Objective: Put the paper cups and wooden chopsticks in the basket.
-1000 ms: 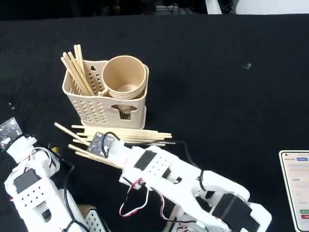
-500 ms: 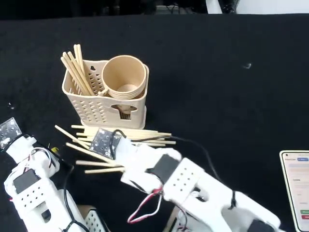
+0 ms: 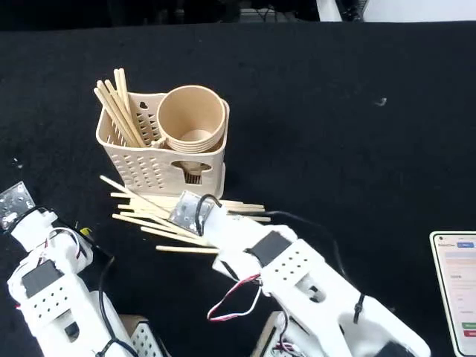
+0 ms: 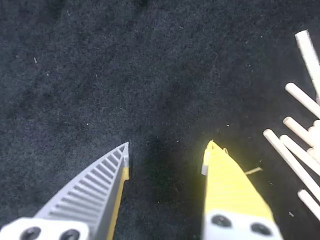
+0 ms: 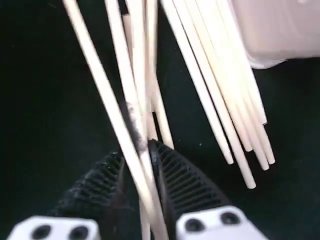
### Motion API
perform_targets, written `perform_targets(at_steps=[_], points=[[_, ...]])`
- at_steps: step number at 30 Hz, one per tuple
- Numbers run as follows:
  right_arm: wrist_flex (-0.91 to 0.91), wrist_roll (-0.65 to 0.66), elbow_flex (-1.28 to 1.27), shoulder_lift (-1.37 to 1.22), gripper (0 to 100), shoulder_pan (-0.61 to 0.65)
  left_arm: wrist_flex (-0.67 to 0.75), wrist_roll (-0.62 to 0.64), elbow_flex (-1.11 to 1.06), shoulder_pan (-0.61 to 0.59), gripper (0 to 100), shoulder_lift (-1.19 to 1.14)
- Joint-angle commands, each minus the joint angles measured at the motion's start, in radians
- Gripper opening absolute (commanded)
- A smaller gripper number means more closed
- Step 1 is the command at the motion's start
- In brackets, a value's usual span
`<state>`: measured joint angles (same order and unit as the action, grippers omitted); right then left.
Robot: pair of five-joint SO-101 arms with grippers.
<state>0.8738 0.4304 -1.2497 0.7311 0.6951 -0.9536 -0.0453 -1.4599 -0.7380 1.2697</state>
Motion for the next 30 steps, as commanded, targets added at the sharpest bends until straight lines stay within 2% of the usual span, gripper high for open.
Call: perform_targets(at_steps=[1,5,9,13,18,22,24,26,30], points=[[0.041,0.009,0.03,-0.007,10.9,0.005,0.014,0.002,0.012,0.007,24,0.015],[0.12,0.005,0.079,-0.002,11.3,0.074,0.014,0.002,0.012,0.007,24,0.015],[0.137,-0.12,0.16,-0.008,11.3,0.158,0.014,0.002,0.012,0.007,24,0.015],[0.078,-0.206,0.186,-0.012,11.3,0.178,0.014,0.002,0.012,0.004,24,0.015],[0.055,-0.212,0.191,-0.091,11.7,0.187,0.014,0.002,0.012,0.004,24,0.015],[0.052,-0.212,0.197,-0.183,12.5,0.27,0.014,0.002,0.012,0.004,24,0.015],[0.031,-0.215,0.205,-0.226,16.0,0.308,0.014,0.002,0.012,0.004,24,0.015],[0.0,-0.209,0.216,-0.277,18.8,0.313,0.014,0.002,0.012,0.004,24,0.015],[-0.058,-0.207,0.259,-0.397,17.7,0.316,0.014,0.002,0.012,0.004,24,0.015]])
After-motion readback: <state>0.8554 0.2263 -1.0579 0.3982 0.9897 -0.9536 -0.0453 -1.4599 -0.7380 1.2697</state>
